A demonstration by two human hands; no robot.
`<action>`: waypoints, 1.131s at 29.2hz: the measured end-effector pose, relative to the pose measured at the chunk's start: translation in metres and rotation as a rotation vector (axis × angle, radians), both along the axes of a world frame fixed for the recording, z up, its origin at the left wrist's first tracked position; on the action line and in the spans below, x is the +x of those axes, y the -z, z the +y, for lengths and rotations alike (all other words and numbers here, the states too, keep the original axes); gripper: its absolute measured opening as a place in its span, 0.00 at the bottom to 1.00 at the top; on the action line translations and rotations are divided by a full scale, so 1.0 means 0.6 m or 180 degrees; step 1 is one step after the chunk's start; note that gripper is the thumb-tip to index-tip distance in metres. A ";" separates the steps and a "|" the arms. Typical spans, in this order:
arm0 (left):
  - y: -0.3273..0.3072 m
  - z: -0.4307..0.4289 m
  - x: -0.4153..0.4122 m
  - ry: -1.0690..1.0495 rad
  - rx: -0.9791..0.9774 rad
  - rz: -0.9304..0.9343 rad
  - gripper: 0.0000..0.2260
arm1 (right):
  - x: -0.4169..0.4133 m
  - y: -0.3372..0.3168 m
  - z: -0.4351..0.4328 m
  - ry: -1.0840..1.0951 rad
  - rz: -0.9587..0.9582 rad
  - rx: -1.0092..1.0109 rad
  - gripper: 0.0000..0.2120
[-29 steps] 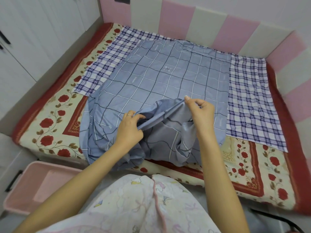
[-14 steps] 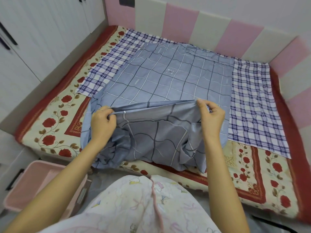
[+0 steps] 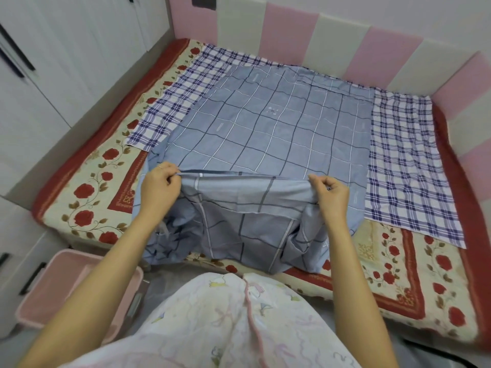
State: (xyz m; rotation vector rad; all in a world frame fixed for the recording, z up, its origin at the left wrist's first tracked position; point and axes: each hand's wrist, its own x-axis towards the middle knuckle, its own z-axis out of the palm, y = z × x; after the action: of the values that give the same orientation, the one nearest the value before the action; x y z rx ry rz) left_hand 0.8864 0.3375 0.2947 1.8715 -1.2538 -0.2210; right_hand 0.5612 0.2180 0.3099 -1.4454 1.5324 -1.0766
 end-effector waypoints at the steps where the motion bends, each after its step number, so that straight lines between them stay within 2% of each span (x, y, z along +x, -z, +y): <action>1: -0.002 -0.001 0.000 -0.0077 -0.0009 0.0024 0.08 | -0.002 0.001 0.001 -0.0057 0.0022 -0.0025 0.10; 6: -0.011 0.008 -0.014 -0.0545 -0.0360 -0.0026 0.10 | -0.005 -0.002 0.009 -0.0017 0.0029 -0.0227 0.08; 9: -0.004 0.004 -0.012 -0.0781 -0.0226 0.0229 0.12 | 0.002 0.003 0.013 -0.0110 0.0062 -0.0276 0.09; 14: -0.008 0.002 -0.016 -0.0726 -0.0290 0.0482 0.10 | 0.006 0.018 0.023 0.0045 0.0210 -0.0291 0.10; 17: -0.014 0.005 -0.016 -0.0376 -0.0173 0.0685 0.09 | -0.001 0.022 0.027 0.0097 0.0796 -0.0381 0.12; 21: -0.018 0.000 -0.031 0.0089 0.0467 0.0586 0.04 | -0.007 0.028 0.020 -0.0070 0.1989 -0.0464 0.14; 24: -0.011 -0.010 -0.058 0.0632 0.0698 0.0755 0.03 | 0.004 0.026 0.024 -0.0203 0.2261 -0.0676 0.13; 26: -0.009 -0.018 -0.082 0.0980 0.0740 0.0774 0.03 | 0.023 0.018 0.037 -0.0447 0.2272 -0.0914 0.15; 28: -0.011 -0.025 -0.111 0.1260 0.0701 0.0720 0.04 | 0.050 0.005 0.053 -0.1120 0.2038 -0.0862 0.20; 31: -0.019 -0.034 -0.151 0.1672 0.0636 0.0716 0.03 | 0.097 -0.005 0.083 -0.2319 0.1420 -0.0110 0.29; 33: -0.024 -0.035 -0.169 0.1925 0.0658 0.0657 0.03 | 0.117 0.007 0.094 -0.2593 0.1148 0.0205 0.23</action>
State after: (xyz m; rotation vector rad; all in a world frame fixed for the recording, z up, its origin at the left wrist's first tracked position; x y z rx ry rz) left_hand 0.7848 0.3168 0.3091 1.5335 -1.6667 -0.8708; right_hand 0.6312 0.2746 0.3056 -2.0251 0.9954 -0.2850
